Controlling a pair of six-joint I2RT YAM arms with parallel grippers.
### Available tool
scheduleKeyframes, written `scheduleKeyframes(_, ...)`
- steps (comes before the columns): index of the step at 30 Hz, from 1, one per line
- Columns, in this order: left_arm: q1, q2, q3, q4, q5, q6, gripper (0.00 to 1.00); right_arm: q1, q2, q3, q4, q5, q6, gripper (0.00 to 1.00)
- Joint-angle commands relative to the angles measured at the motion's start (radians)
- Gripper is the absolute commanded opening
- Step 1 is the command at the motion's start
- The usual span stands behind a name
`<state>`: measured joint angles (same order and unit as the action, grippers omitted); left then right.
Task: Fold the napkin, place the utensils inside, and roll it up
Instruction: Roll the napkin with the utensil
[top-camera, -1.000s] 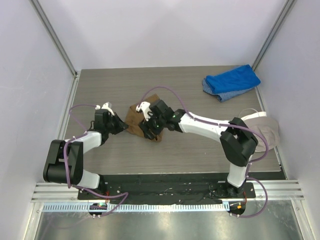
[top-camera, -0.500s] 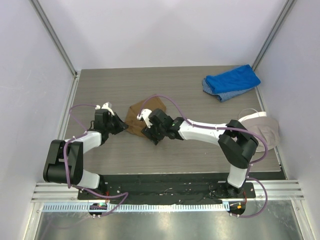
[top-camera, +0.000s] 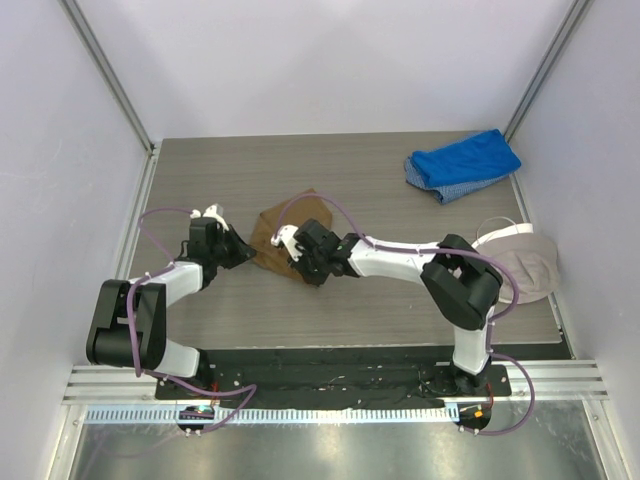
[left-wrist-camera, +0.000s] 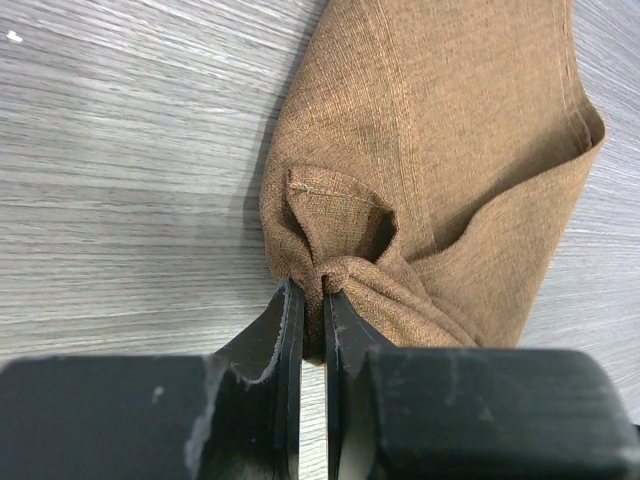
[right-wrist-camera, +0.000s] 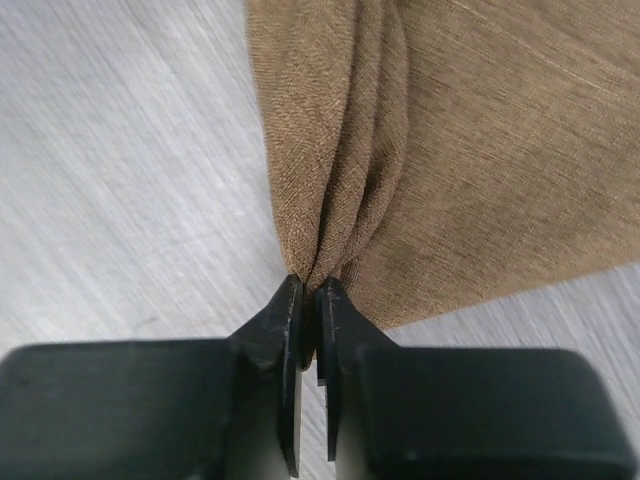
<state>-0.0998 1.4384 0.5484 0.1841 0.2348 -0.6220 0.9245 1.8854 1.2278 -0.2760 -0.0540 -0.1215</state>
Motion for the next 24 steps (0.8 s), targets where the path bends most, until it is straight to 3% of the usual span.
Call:
scheduleKeyframes(1,0.002,-0.022,0.018,-0.043,-0.040,0.031,0.00,-0.053,0.012,0.070,-0.054,-0.236,0.039,0.07)
scheduleKeyframes(7,0.003,-0.024,0.018,-0.058,-0.051,0.039,0.00,-0.185,0.078,0.136,-0.106,-0.536,0.120,0.01)
scheduleKeyframes(17,0.002,-0.012,0.031,-0.090,-0.065,0.038,0.00,-0.282,0.179,0.147,-0.134,-0.557,0.197,0.03)
scheduleKeyframes(21,0.002,-0.009,0.039,-0.109,-0.054,0.025,0.00,-0.283,0.117,0.167,-0.144,-0.514,0.198,0.25)
scheduleKeyframes(22,0.000,-0.009,0.041,-0.118,-0.055,0.022,0.00,-0.282,0.095,0.168,-0.144,-0.495,0.200,0.38)
scheduleKeyframes(24,0.002,-0.010,0.048,-0.144,-0.055,0.012,0.00,-0.277,0.040,0.164,-0.141,-0.405,0.192,0.44)
